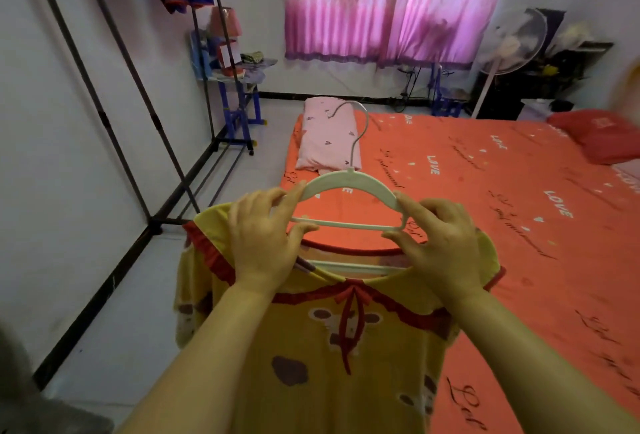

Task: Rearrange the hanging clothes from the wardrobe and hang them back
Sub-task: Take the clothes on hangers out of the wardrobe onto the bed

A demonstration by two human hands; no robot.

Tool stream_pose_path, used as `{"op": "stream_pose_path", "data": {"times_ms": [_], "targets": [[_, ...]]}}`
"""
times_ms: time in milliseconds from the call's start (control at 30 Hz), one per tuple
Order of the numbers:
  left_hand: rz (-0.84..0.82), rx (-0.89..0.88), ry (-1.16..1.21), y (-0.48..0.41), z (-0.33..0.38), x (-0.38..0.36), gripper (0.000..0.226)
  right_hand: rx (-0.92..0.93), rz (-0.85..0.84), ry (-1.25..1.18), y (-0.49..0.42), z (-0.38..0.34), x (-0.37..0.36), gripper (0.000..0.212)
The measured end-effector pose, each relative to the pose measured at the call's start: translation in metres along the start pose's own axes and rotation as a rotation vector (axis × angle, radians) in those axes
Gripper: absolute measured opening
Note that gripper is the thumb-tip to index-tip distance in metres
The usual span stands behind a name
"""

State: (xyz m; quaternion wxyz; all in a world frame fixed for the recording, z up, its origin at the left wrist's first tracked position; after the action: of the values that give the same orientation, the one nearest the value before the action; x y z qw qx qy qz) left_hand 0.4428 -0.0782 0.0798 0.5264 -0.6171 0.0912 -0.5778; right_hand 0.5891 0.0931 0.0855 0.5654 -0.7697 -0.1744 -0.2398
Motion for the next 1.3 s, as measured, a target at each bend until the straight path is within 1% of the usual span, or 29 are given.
{"op": "stream_pose_path", "data": {"times_ms": [200, 433, 567, 733, 800, 833, 867, 933, 1000, 1067, 1133, 1233, 1300], "targets": [[-0.046, 0.015, 0.033, -0.019, -0.027, -0.055, 0.056, -0.043, -0.054, 0.052, -0.016, 0.025, -0.049, 0.050], [-0.162, 0.056, 0.005, -0.036, -0.055, -0.124, 0.057, -0.073, -0.095, -0.001, -0.030, 0.068, -0.118, 0.045], [-0.268, 0.122, -0.023, -0.043, -0.072, -0.175, 0.059, -0.113, -0.173, -0.038, -0.032, 0.102, -0.171, 0.050], [-0.400, 0.204, -0.059, -0.043, -0.101, -0.242, 0.059, -0.131, -0.248, -0.071, -0.034, 0.134, -0.249, 0.050], [-0.470, 0.231, -0.107, -0.032, -0.115, -0.268, 0.061, -0.153, -0.290, -0.068, -0.028, 0.148, -0.287, 0.051], [-0.505, 0.247, -0.133, -0.023, -0.122, -0.281, 0.062, -0.187, -0.340, -0.047, -0.022, 0.157, -0.308, 0.052], [-0.538, 0.267, -0.149, -0.012, -0.128, -0.292, 0.063, -0.234, -0.427, -0.009, -0.014, 0.166, -0.329, 0.056], [-0.628, 0.311, -0.180, 0.015, -0.141, -0.311, 0.063, -0.311, -0.687, 0.084, 0.013, 0.182, -0.368, 0.064], [-0.730, 0.349, -0.212, 0.047, -0.151, -0.326, 0.062, -0.334, -0.861, 0.090, 0.049, 0.188, -0.391, 0.064], [-0.831, 0.375, -0.231, 0.078, -0.156, -0.334, 0.062, -0.344, -0.946, 0.046, 0.084, 0.182, -0.396, 0.059], [-0.899, 0.384, -0.240, 0.103, -0.157, -0.336, 0.063, -0.342, -1.013, 0.028, 0.114, 0.172, -0.392, 0.054], [-0.949, 0.419, -0.222, 0.125, -0.158, -0.330, 0.061, -0.332, -1.054, 0.006, 0.138, 0.154, -0.378, 0.046], [-0.967, 0.426, -0.222, 0.131, -0.156, -0.319, 0.060, -0.311, -1.063, -0.014, 0.142, 0.140, -0.368, 0.045]]}}
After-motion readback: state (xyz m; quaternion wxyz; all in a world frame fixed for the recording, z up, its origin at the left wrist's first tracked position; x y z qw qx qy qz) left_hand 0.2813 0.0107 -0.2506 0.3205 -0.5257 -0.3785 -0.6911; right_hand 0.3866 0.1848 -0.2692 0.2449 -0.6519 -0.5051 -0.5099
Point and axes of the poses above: each hand's wrist, its own y-axis away from the middle knuckle, its own x-axis out of the back of the hand, z = x × y, the point moved 6 cm from there along -y, towards the middle knuckle, and after that the axes turned 3 degrees about -y, right-handed, at the moved point
